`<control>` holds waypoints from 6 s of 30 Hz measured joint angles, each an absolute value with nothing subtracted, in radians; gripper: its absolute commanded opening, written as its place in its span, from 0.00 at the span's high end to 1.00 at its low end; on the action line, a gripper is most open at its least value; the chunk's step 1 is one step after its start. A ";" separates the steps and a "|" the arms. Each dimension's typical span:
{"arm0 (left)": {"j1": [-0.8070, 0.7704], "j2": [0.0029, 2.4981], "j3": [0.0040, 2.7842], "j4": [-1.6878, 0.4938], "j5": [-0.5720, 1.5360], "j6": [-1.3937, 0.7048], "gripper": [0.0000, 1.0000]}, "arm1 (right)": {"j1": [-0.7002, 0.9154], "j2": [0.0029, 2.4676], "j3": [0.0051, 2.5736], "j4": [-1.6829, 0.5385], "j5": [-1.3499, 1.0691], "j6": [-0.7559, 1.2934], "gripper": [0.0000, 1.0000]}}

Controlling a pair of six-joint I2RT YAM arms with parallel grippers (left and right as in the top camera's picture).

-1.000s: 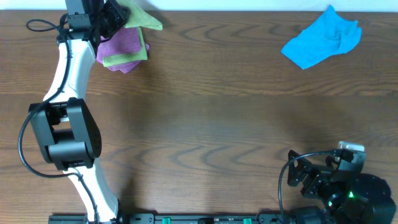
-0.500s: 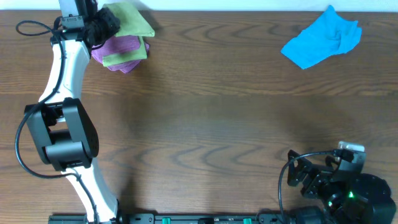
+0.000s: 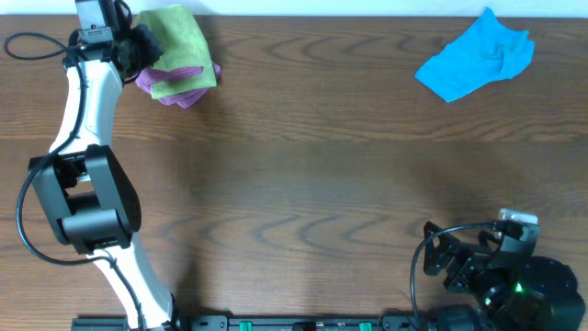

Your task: Fold the cloth

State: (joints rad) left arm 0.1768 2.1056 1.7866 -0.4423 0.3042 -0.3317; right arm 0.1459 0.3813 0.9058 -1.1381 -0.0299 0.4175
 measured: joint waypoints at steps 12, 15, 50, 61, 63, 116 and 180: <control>0.177 2.106 1.787 -0.514 0.269 -0.276 0.62 | 0.146 0.381 0.906 -1.109 -0.030 0.437 0.01; 0.177 2.106 1.787 -0.514 0.262 -0.268 0.55 | 0.146 0.381 0.906 -1.109 -0.030 0.437 0.01; 0.253 2.035 1.787 -0.562 0.425 -0.237 0.35 | 0.146 0.381 0.906 -1.101 -0.010 0.437 0.01; 0.144 2.094 1.789 -0.398 0.398 -0.313 0.94 | 0.146 0.381 0.906 -1.089 -0.008 0.437 0.01; 0.130 2.116 1.789 -0.377 0.377 -0.320 0.94 | 0.146 0.381 0.906 -1.089 -0.008 0.437 0.01; 0.127 1.961 1.795 -0.313 0.282 -0.339 0.10 | 0.146 0.381 0.906 -1.092 -0.009 0.437 0.01; 0.051 0.916 1.130 -0.513 0.311 0.006 0.05 | 0.146 0.381 0.904 -1.093 -0.008 0.437 0.01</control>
